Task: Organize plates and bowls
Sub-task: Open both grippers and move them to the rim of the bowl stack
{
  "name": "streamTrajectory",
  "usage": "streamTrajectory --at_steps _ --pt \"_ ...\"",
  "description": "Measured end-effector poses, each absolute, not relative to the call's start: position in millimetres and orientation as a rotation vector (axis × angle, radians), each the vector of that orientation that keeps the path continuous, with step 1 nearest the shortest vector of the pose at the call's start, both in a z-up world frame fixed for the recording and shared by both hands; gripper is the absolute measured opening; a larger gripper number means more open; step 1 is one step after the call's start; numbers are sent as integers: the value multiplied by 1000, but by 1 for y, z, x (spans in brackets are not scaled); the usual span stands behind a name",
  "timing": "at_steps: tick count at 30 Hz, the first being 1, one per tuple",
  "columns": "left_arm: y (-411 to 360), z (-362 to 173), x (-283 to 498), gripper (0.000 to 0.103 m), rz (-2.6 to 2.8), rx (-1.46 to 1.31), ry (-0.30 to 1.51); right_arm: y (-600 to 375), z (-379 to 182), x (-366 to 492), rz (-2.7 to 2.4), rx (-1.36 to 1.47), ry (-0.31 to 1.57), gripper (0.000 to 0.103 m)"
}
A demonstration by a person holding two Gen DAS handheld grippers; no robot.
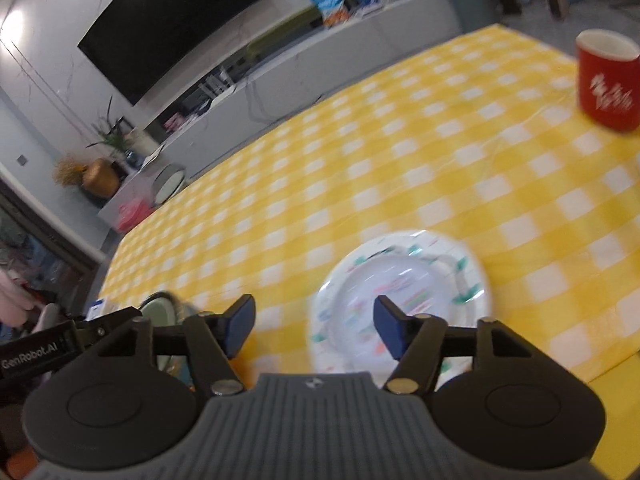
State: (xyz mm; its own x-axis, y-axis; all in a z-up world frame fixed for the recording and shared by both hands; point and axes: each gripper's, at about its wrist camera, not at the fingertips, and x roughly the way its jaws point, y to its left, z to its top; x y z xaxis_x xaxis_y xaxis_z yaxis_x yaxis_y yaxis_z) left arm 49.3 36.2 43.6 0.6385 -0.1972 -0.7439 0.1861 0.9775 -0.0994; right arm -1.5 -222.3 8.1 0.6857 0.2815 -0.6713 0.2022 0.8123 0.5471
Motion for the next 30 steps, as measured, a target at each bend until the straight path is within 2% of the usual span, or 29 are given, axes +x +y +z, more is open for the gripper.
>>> streamTrajectory --at_steps 12,30 --pt "101 28 62 73 -93 -138 921 -163 3 21 121 707 954 74" --pt "135 -22 84 73 -174 -387 1057 -127 -22 54 147 770 1065 72"
